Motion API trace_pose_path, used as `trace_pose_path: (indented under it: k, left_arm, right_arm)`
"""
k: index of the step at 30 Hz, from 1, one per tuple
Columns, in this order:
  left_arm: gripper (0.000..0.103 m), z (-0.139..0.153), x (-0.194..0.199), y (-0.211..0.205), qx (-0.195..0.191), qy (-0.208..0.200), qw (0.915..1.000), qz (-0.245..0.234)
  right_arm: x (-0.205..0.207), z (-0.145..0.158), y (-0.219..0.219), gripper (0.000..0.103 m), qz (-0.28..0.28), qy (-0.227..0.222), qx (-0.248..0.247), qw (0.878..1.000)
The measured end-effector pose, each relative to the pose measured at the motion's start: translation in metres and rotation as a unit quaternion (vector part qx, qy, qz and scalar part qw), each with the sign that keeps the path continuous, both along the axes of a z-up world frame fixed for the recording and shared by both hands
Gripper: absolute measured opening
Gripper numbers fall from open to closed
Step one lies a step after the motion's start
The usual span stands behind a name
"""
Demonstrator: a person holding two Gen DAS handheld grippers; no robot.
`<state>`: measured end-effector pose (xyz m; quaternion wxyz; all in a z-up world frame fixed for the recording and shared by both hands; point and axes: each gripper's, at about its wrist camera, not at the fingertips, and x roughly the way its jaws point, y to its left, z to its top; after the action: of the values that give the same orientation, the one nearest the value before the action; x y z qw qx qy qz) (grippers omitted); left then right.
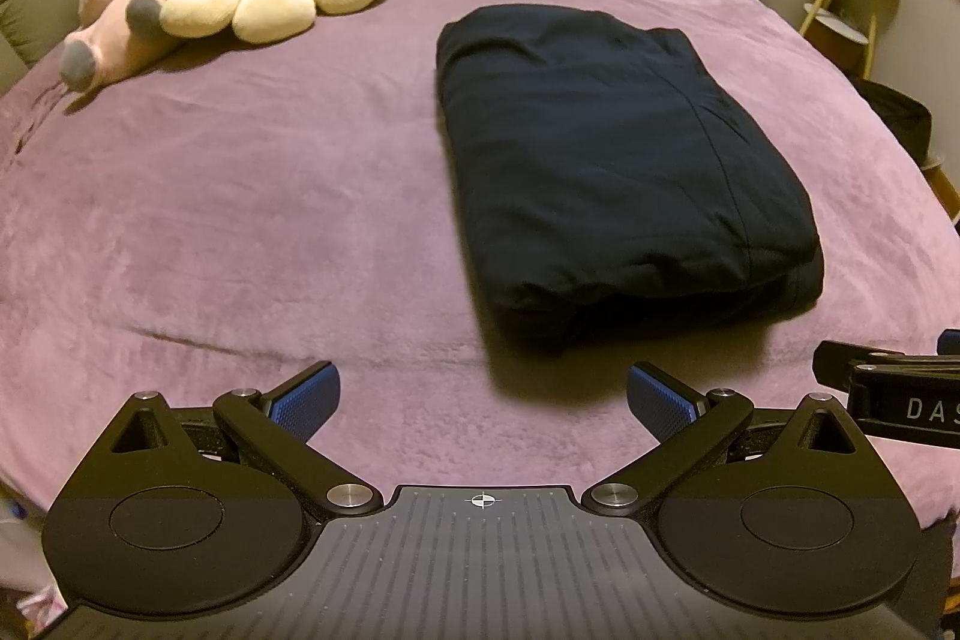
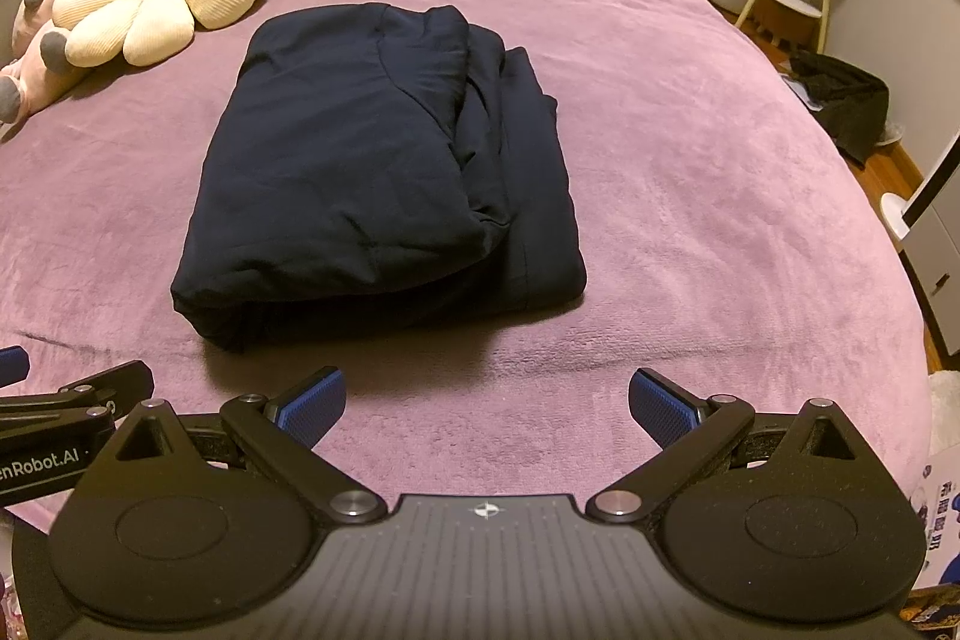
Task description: Fold large clothes
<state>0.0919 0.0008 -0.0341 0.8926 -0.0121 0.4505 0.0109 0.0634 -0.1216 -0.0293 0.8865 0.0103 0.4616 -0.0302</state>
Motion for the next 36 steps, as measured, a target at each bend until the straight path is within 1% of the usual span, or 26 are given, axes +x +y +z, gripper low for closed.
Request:
trace_pose_path:
  k: [9, 21, 30, 36]
  left_arm:
    - [0.103, 0.0003, -0.0023, -0.0016, 0.005, -0.008, 0.9999, -0.009]
    - [0.103, -0.0017, 0.0006, -0.0012, 0.003, 0.008, 1.0000, -0.002]
    - [0.103, -0.0008, -0.0005, -0.0046, 0.011, 0.004, 0.9998, -0.013]
    - [0.103, -0.0005, -0.0009, -0.0062, 0.007, 0.005, 0.9998, -0.016]
  right_arm:
    - [-0.0003, 0.0000, 0.0002, 0.101, 0.000, 0.000, -0.001, 1.000]
    - [-0.0020, 0.0007, 0.0019, 0.101, -0.006, -0.002, -0.001, 1.000]
    - [-0.0030, 0.0013, 0.0021, 0.101, -0.011, -0.003, -0.001, 1.000]
    - [-0.0039, 0.0018, 0.0011, 0.101, -0.012, -0.005, 0.000, 1.000]
